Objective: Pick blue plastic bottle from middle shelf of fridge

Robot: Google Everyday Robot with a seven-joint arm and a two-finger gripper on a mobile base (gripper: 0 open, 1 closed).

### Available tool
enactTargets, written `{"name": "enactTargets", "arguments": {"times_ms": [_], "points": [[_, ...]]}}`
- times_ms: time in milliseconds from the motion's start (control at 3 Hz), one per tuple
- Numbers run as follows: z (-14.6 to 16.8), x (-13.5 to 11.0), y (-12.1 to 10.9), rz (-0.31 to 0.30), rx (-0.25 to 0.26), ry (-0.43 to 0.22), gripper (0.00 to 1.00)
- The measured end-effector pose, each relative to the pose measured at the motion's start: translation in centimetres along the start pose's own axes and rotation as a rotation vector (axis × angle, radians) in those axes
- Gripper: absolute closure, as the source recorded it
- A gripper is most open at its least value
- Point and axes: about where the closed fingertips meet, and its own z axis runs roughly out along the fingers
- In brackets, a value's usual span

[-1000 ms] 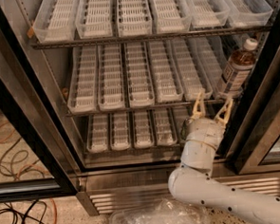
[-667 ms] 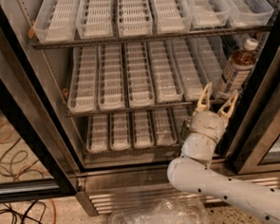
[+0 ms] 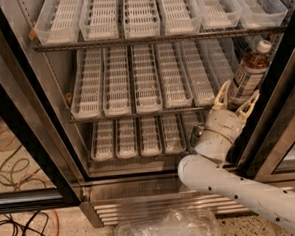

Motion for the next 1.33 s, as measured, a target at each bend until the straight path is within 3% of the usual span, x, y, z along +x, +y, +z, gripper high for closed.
{"name": "enactTargets", "arguments": {"times_ms": [667,1333], "points": [[1.9,0.1,-0.6,0.009,0.047,-0.002,0.46],[3.3,0.1,-0.4,0.036,0.052,-0.009,0.45]]}}
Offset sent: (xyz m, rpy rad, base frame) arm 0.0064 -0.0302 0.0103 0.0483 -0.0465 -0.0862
